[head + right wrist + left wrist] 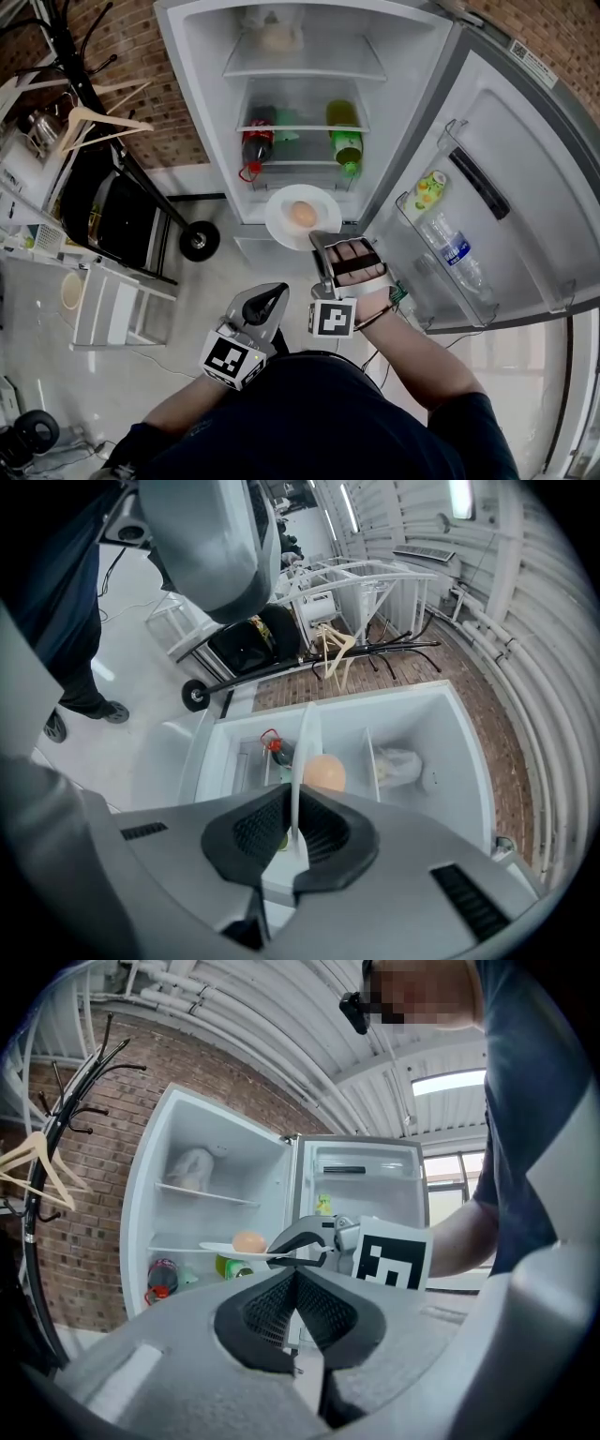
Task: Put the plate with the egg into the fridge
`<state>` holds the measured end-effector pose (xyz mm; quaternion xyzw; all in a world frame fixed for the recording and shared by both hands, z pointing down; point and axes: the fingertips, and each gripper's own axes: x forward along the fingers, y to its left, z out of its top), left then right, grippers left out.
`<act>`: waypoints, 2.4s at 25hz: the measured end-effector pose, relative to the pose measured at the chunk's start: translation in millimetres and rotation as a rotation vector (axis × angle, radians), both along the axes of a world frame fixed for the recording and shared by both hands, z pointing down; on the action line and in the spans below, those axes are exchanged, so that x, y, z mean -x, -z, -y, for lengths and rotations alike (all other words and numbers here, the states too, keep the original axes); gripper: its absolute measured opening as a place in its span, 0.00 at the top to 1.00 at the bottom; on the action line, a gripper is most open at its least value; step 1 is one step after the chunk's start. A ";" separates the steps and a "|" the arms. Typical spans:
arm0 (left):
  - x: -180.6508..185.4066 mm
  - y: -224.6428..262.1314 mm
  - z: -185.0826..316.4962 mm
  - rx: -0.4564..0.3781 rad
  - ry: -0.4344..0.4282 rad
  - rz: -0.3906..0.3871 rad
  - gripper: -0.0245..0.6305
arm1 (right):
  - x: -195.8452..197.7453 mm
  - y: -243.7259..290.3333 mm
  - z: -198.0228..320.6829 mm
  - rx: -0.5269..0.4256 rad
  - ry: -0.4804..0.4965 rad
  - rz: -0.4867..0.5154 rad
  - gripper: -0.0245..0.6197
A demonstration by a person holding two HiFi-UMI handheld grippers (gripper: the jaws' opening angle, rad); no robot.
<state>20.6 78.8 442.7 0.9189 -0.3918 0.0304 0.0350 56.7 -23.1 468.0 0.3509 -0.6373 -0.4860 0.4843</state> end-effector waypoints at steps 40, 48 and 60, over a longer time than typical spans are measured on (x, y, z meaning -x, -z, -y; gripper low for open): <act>71.9 12.4 244.1 0.004 -0.190 -0.028 0.96 | 35.6 -25.4 268.5 0.091 -0.230 -0.076 0.92; 70.0 20.3 255.8 0.007 -0.154 -0.049 0.96 | 31.6 -31.9 296.0 0.114 -0.217 -0.084 0.92; 69.4 20.2 263.3 0.010 -0.118 -0.050 0.96 | 22.5 -47.9 322.3 0.183 -0.237 -0.114 0.92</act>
